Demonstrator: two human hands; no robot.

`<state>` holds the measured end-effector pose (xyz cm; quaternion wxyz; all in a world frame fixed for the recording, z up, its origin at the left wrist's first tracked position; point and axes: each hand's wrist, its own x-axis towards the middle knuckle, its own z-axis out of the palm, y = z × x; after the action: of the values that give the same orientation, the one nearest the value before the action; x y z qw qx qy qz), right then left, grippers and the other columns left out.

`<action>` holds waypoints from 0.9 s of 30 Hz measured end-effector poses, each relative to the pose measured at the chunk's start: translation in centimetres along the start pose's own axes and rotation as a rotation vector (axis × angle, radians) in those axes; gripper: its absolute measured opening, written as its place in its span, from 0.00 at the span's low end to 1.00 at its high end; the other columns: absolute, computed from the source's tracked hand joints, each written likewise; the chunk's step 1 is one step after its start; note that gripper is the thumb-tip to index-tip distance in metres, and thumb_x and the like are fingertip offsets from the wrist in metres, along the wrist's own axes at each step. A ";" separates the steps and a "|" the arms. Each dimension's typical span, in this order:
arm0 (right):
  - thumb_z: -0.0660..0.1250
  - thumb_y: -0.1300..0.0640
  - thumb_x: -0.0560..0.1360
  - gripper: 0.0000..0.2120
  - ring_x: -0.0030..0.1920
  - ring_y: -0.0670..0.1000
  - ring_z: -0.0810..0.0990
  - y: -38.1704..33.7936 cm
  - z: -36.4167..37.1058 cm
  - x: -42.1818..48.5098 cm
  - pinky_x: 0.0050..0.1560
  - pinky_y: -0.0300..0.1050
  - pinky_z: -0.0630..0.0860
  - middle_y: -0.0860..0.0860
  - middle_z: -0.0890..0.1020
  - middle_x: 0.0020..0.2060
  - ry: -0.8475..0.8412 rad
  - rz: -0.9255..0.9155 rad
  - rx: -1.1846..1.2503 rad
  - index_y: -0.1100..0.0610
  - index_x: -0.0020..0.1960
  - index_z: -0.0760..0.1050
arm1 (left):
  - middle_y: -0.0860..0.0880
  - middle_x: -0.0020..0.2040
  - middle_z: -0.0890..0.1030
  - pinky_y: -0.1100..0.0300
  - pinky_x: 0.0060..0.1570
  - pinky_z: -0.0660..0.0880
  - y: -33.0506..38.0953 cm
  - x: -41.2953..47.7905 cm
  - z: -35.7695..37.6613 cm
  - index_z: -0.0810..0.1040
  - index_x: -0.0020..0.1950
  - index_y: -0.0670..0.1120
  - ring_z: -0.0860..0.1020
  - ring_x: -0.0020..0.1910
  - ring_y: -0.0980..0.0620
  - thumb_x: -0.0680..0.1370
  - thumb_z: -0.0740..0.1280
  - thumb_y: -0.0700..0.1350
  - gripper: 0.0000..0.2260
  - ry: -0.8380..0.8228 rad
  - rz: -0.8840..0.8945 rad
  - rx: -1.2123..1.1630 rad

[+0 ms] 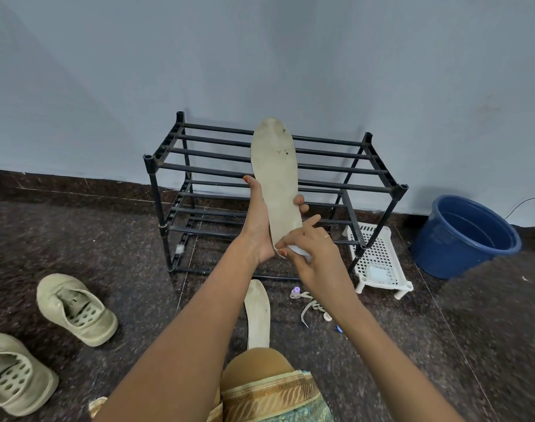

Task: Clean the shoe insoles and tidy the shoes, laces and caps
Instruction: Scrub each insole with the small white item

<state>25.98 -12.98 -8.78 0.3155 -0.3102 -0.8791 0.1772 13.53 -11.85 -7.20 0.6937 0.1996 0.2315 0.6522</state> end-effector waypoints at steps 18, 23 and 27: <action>0.73 0.71 0.62 0.12 0.36 0.57 0.76 0.6 -1.7 0.9 0.33 0.45 0.73 0.54 0.80 0.39 0.171 -0.095 -0.357 0.58 0.40 0.79 | 0.48 0.36 0.70 0.58 0.37 0.68 0.3 0.1 -0.1 0.68 0.56 0.49 0.71 0.36 0.52 0.69 0.38 0.75 0.38 -0.036 0.020 0.042; 0.70 0.67 0.66 0.07 0.41 0.58 0.78 0.4 -1.5 2.0 0.38 0.44 0.73 0.55 0.80 0.41 0.250 -0.076 -0.330 0.59 0.43 0.79 | 0.48 0.35 0.71 0.58 0.38 0.70 0.1 0.2 -0.2 0.71 0.51 0.47 0.69 0.35 0.51 0.69 0.38 0.75 0.39 -0.045 0.011 0.070; 0.71 0.67 0.66 0.07 0.41 0.57 0.77 0.6 -1.1 2.3 0.40 0.41 0.70 0.55 0.80 0.41 0.259 -0.058 -0.329 0.60 0.43 0.79 | 0.48 0.35 0.72 0.57 0.41 0.68 -0.1 0.2 0.0 0.72 0.49 0.46 0.69 0.35 0.51 0.69 0.38 0.75 0.39 -0.037 0.000 0.111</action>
<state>25.59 -10.94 -7.27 0.3758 -0.3525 -0.8568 -0.0193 13.61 -11.64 -7.31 0.6857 0.2499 0.2544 0.6345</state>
